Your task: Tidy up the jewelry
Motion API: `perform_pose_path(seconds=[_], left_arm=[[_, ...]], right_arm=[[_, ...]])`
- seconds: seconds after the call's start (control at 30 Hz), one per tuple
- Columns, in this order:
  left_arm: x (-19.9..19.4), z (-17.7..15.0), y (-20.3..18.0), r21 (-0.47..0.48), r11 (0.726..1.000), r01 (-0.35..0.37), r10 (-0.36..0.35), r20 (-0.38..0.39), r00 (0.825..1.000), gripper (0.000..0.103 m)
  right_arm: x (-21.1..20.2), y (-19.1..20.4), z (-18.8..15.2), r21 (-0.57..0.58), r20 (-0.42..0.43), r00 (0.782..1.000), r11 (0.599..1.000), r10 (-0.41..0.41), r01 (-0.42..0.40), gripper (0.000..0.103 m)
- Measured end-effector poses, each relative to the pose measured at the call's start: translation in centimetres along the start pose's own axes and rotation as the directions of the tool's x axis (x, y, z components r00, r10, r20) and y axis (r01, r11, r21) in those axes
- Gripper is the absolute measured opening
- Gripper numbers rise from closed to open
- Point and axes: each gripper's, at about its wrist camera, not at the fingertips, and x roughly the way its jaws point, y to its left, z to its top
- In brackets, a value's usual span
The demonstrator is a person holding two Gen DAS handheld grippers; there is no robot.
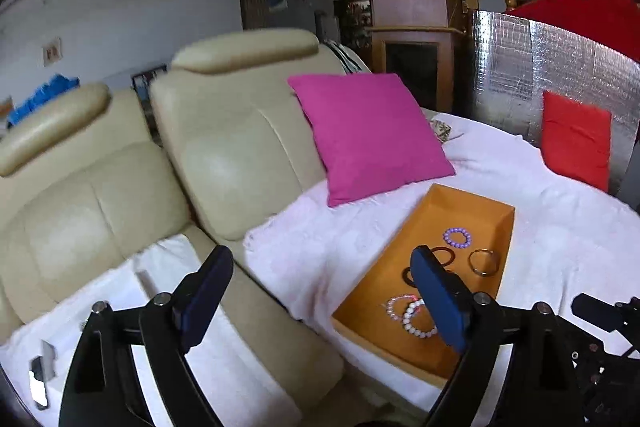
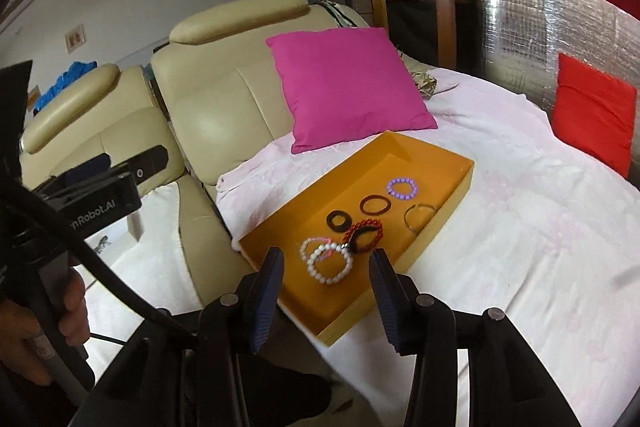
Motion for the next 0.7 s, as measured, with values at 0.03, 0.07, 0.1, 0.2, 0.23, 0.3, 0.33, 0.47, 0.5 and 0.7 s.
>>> perform_pose_path(seconds=[0.03,0.07,0.1,0.2,0.23,0.3,0.33,0.47,0.5,0.7], left_arm=[[-0.9,-0.1,-0.2,0.019,1.0,-0.016,0.016,0.016,1.0,0.094],[-1.4,-0.1,-0.4,0.035,0.999,-0.023,0.022,0.027,0.999,0.095],[-1.9,-0.2,-0.5,0.049,0.998,-0.028,0.026,0.037,0.999,0.096],[-3.0,-0.6,-1.3,0.088,0.995,-0.041,0.037,0.054,0.998,0.096],[-3.3,-0.7,-1.7,0.105,0.994,-0.042,0.037,0.053,0.998,0.096],[-3.8,-0.9,-2.3,0.132,0.99,-0.043,0.038,0.045,0.998,0.096],[-4.1,-1.0,-2.5,0.14,0.989,-0.045,0.038,0.048,0.998,0.096],[-5.6,-1.0,-2.6,0.142,0.989,-0.047,0.039,0.062,0.997,0.096],[-5.9,-1.1,-2.4,0.136,0.99,-0.045,0.037,0.063,0.997,0.096],[-7.6,-1.2,-2.3,0.121,0.991,-0.053,0.043,0.083,0.996,0.096]], right_arm=[[-0.7,0.2,-0.4,0.001,0.006,1.0,1.0,-0.003,0.003,0.048],[-1.3,0.4,-0.7,0.001,0.015,1.0,1.0,-0.01,0.01,0.048],[-1.8,0.6,-0.9,0.003,0.021,1.0,1.0,-0.017,0.016,0.048],[-3.2,0.6,-1.1,0.027,0.033,0.999,0.999,-0.019,0.019,0.048],[-3.7,0.8,-1.2,0.032,0.04,0.999,0.999,-0.02,0.019,0.048],[-4.8,1.1,-1.4,0.03,0.055,0.998,0.999,-0.038,0.037,0.048],[-5.3,1.2,-1.5,0.028,0.062,0.997,0.998,-0.049,0.048,0.048],[-7.3,1.7,-2.0,0.042,0.094,0.993,0.997,-0.066,0.063,0.049],[-7.6,1.8,-2.1,0.045,0.097,0.993,0.997,-0.069,0.065,0.049],[-9.0,2.4,-2.7,0.047,0.102,0.988,0.993,-0.112,0.108,0.051]])
